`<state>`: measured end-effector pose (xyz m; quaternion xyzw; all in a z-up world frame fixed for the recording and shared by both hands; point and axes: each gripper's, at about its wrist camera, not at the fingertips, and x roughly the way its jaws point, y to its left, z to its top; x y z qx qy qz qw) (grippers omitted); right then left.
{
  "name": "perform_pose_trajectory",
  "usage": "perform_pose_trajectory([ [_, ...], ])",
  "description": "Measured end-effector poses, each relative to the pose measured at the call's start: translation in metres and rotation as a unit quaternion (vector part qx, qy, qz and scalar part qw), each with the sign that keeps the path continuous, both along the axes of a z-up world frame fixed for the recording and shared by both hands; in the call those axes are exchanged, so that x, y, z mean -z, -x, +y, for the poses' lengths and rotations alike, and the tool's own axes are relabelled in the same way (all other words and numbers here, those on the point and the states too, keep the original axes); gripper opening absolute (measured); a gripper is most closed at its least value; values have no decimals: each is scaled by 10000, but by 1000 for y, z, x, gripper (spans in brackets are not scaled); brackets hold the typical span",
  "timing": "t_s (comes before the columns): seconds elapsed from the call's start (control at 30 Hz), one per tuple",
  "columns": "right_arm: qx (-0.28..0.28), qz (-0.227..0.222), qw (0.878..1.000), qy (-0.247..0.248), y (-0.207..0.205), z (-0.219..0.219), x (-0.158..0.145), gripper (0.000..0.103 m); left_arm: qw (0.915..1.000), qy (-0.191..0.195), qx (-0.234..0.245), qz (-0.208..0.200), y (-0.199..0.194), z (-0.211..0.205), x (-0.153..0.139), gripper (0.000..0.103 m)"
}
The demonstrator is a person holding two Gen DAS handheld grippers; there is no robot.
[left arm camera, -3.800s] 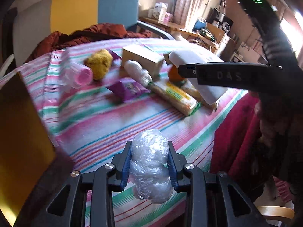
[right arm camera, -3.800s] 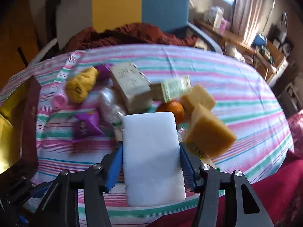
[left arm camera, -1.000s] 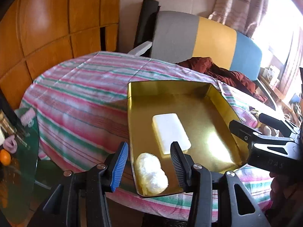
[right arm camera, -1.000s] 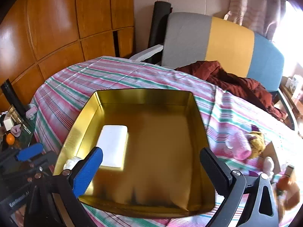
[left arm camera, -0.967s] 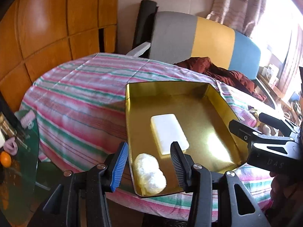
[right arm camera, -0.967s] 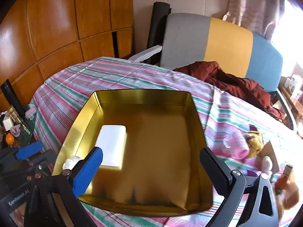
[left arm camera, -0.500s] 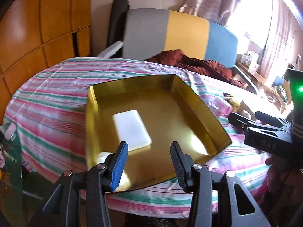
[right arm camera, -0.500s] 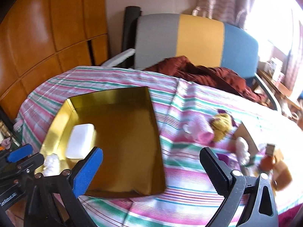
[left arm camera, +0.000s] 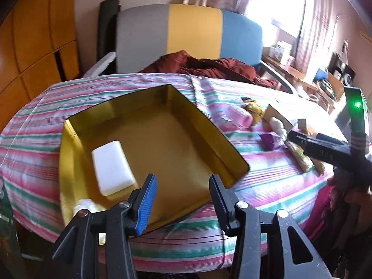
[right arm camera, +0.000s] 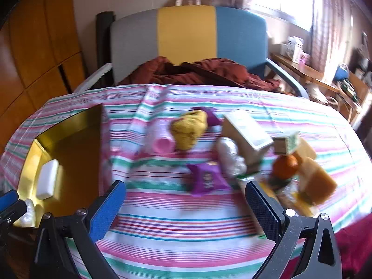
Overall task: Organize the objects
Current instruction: 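Move both tools back toward the pink roller and yellow cloth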
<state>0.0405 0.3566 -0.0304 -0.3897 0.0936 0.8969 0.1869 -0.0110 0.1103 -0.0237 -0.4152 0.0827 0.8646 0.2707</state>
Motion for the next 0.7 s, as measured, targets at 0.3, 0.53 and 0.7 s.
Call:
perform_pose_trajectory([
  [0.3, 614, -32, 9981, -73, -23, 66, -11, 103, 9986, 40, 522, -61, -3, 42, 0, 47],
  [0.53, 799, 76, 9967, -85, -20, 102, -24, 103, 9973, -54, 707, -193, 11, 70, -2, 47],
  [0.7, 635, 68, 9978, -182, -2, 116, -22, 103, 9951, 18, 970, -196, 31, 97, -2, 47],
])
